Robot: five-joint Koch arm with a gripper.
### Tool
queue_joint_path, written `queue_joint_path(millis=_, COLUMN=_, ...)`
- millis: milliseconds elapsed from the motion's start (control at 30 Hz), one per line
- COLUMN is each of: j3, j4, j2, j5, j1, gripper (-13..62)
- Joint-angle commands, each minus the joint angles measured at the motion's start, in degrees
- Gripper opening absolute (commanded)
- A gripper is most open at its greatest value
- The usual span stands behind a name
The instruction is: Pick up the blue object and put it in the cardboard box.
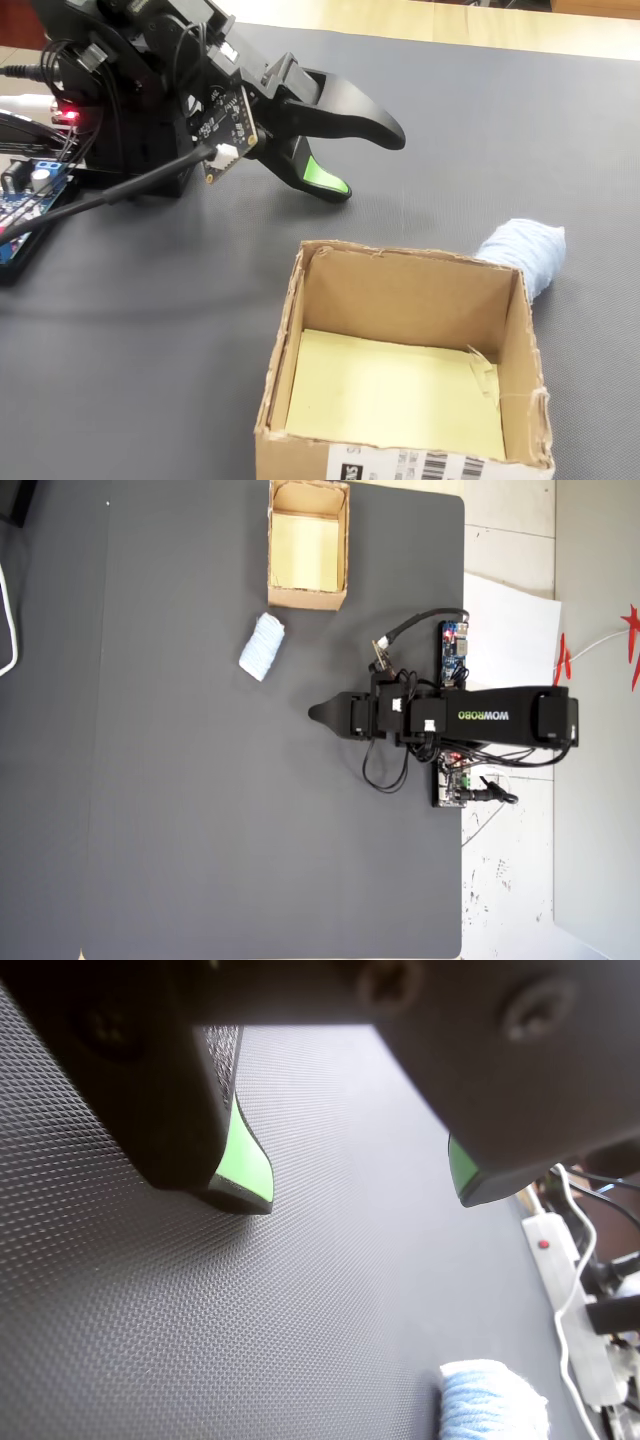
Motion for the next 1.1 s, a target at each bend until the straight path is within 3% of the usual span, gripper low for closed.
queue_joint_path(millis=0, j3=2.2, j4=6.0, j2=5.0, j5=0.9, j1=0.1, gripper=34.6)
queue_joint_path(millis=700, j3=2.2, j4=4.9, j2=5.0, j5=1.0, j1=0.0, gripper=35.2)
queue_joint_path(millis=1067, j3=2.0, j4=-6.5, j2=4.9, j5=-3.8, j1=1.2, gripper=34.6)
